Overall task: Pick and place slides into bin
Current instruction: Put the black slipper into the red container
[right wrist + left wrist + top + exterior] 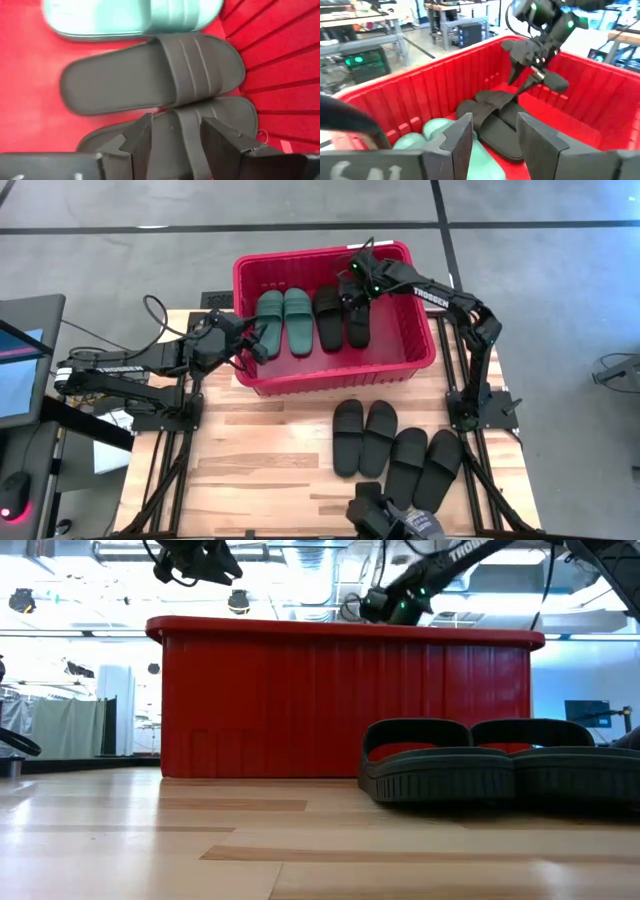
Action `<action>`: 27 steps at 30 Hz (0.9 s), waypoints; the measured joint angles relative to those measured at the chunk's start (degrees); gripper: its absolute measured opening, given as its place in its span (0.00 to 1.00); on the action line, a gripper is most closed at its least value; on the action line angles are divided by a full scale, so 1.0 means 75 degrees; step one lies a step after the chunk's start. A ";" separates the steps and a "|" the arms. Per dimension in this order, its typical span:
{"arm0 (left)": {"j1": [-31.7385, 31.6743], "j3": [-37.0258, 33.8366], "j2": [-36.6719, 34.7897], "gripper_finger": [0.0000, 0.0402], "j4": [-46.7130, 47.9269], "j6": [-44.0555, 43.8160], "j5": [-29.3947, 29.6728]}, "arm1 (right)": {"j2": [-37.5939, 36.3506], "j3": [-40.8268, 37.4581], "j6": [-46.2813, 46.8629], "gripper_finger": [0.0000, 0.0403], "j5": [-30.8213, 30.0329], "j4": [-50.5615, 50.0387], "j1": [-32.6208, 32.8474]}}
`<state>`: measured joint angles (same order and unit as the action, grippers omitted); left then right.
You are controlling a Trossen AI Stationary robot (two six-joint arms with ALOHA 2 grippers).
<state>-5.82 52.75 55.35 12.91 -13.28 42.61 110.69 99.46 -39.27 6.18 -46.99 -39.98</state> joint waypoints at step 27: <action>0.0003 0.0000 0.0006 0.35 0.0181 -0.0988 -0.3737 | -0.2584 0.1236 0.1805 0.38 0.0142 -0.3358 0.1722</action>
<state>-5.80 52.75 55.40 14.26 -20.69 14.59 91.32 108.73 -25.73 7.24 -72.18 -27.07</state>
